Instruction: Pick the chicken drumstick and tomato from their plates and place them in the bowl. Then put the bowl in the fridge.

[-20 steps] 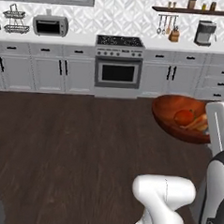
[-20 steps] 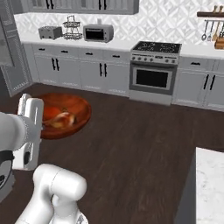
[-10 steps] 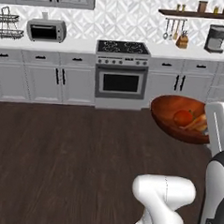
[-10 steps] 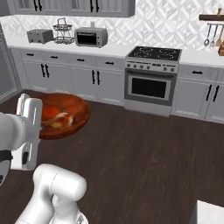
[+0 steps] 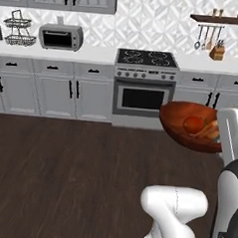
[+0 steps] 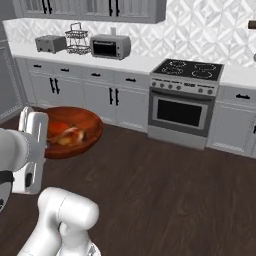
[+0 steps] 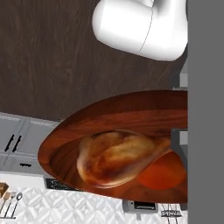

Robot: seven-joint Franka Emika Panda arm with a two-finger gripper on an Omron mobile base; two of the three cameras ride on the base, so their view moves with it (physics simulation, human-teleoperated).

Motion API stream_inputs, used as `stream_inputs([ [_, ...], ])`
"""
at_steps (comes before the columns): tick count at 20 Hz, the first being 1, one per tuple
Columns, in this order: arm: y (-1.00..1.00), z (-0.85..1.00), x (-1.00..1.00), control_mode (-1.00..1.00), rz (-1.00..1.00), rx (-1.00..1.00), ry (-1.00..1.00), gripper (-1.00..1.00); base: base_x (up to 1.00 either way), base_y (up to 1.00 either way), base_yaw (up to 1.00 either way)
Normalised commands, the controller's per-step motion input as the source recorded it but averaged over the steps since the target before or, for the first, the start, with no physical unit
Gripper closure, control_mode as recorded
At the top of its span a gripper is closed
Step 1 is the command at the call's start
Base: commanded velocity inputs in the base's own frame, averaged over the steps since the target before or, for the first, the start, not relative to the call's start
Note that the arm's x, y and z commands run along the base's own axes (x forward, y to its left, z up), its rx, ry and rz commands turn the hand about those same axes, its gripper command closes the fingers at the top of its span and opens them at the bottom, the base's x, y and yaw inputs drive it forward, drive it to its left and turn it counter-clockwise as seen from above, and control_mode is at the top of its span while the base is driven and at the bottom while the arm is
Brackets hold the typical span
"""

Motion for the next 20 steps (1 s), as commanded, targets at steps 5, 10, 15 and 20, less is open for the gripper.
stream_inputs([
  [5,0.00,0.00,0.00,1.00,0.00,0.00,0.00,1.00,0.62,0.00,0.26],
  [10,0.00,0.00,0.00,1.00,0.00,0.00,0.00,1.00,0.63,0.00,0.30],
  [15,0.00,0.00,0.00,1.00,0.00,0.00,0.00,1.00,0.72,-0.08,0.33],
  [20,0.00,0.00,0.00,1.00,0.00,0.00,0.00,1.00,0.58,-0.22,0.36],
])
